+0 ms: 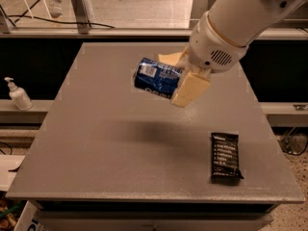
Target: Pick pepsi can
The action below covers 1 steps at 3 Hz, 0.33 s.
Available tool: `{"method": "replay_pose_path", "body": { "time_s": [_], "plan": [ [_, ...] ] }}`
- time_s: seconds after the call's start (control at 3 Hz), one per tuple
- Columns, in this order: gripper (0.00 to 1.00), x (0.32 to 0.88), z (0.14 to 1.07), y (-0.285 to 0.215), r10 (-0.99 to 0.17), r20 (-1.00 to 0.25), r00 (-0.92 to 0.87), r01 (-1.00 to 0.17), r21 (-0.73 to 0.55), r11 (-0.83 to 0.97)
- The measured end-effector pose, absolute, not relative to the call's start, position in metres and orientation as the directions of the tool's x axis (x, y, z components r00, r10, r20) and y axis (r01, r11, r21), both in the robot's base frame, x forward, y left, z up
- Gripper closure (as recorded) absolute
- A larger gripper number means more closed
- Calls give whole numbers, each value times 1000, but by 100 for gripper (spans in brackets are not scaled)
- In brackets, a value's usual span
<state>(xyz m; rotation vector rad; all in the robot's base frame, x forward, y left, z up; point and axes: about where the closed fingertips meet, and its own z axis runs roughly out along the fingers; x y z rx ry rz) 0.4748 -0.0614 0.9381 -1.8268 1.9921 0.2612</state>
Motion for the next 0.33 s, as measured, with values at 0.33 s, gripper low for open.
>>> {"method": "replay_pose_path", "body": {
  "time_s": [0.33],
  "plan": [
    [100, 475, 945, -61, -903, -429, -37, -981, -156, 114]
  ]
}}
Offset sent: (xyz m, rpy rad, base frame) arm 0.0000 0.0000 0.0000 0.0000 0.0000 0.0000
